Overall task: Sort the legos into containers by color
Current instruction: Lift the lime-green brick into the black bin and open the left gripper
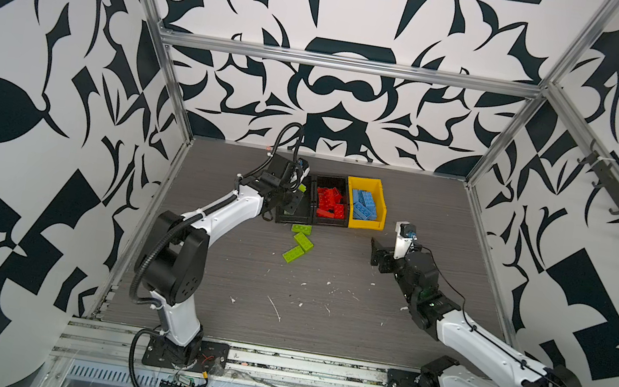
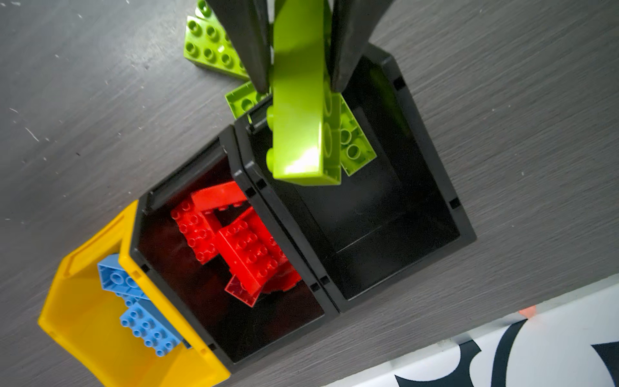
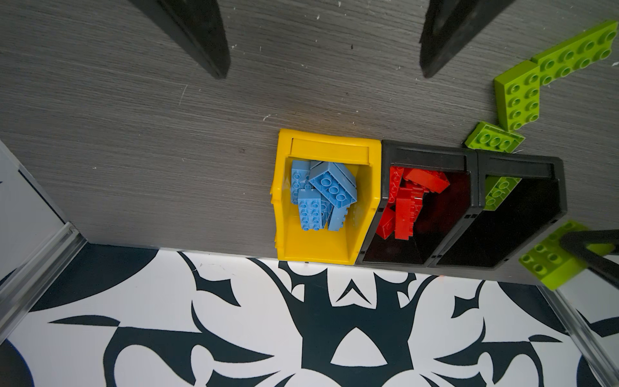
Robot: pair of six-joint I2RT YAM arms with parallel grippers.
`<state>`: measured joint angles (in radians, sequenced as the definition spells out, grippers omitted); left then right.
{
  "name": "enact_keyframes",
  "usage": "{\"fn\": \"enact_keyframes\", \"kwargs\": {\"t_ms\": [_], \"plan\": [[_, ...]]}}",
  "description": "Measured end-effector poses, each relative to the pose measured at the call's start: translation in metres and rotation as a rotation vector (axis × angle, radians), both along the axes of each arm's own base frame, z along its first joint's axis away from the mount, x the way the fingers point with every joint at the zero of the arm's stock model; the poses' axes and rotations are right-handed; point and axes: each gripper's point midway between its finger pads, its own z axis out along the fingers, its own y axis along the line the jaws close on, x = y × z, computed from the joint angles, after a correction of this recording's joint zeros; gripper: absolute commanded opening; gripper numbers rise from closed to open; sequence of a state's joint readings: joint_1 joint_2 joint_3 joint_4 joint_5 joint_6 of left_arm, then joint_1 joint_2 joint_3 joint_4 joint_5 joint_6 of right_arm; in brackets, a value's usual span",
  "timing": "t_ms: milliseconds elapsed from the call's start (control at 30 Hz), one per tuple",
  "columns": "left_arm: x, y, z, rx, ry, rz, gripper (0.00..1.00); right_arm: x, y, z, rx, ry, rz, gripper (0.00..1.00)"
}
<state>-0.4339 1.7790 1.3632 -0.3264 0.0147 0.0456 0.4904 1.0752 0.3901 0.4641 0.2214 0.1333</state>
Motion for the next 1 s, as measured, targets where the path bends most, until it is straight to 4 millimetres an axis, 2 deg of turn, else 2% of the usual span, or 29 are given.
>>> {"fn": "enact_keyframes", "kwargs": {"t_ms": [167,333,500,600,833,933,1000], "plan": [[0.018,0.004,-0.021,-0.004,0.041,0.006,0.23,0.000,0.000,0.000,0.000,0.000,0.000,0.91],[0.029,0.006,-0.031,-0.011,0.062,0.008,0.25,0.000,0.000,0.000,0.000,0.001,0.001,0.91],[0.031,0.003,-0.034,-0.014,0.067,-0.007,0.41,-0.001,0.000,-0.002,-0.003,0.008,0.001,0.91],[0.031,0.002,-0.033,-0.015,0.065,-0.015,0.57,-0.001,0.000,-0.002,-0.006,0.014,0.004,0.91],[0.030,0.002,-0.030,-0.020,0.061,-0.017,0.62,-0.001,0.001,-0.003,-0.007,0.020,0.008,0.91],[0.026,0.003,-0.018,-0.032,0.044,-0.014,0.63,-0.001,0.001,-0.003,-0.008,0.021,0.008,0.91],[0.016,0.005,-0.004,-0.050,0.031,-0.012,0.64,-0.001,0.001,-0.002,-0.008,0.021,0.009,0.91]]}}
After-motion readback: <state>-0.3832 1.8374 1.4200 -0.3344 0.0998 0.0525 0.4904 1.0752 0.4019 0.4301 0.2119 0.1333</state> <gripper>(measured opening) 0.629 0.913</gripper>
